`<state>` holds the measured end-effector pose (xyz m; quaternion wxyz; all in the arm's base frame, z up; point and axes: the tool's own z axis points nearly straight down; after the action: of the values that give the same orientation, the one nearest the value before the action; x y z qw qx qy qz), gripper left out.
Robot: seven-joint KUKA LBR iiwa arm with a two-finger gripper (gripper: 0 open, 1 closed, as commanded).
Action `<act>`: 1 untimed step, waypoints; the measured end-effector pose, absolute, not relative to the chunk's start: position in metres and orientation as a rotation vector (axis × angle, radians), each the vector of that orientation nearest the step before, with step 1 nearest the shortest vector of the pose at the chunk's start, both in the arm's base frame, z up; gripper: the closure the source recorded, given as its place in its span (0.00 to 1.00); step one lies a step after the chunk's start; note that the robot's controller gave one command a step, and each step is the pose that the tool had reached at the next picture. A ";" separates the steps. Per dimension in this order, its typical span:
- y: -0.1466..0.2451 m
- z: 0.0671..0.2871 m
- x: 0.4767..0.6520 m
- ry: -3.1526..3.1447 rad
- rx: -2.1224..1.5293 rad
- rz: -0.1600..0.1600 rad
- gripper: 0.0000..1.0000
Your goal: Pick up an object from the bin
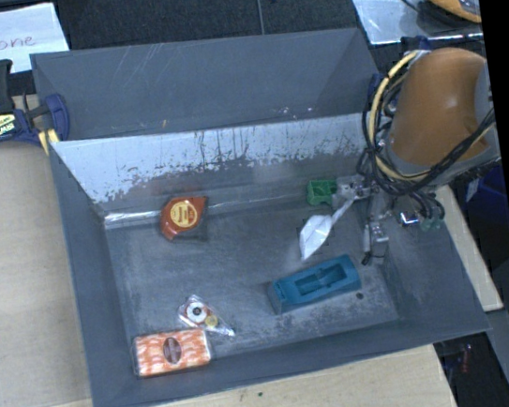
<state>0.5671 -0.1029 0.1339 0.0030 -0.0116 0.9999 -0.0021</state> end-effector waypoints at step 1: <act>-0.086 0.092 0.605 3.115 -0.229 -0.011 0.00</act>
Offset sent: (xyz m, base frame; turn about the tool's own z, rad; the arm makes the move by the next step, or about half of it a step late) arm 0.0041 0.0215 -0.0639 -0.1241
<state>0.6051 -0.0858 0.0922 0.0093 -0.0733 0.9973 -0.0036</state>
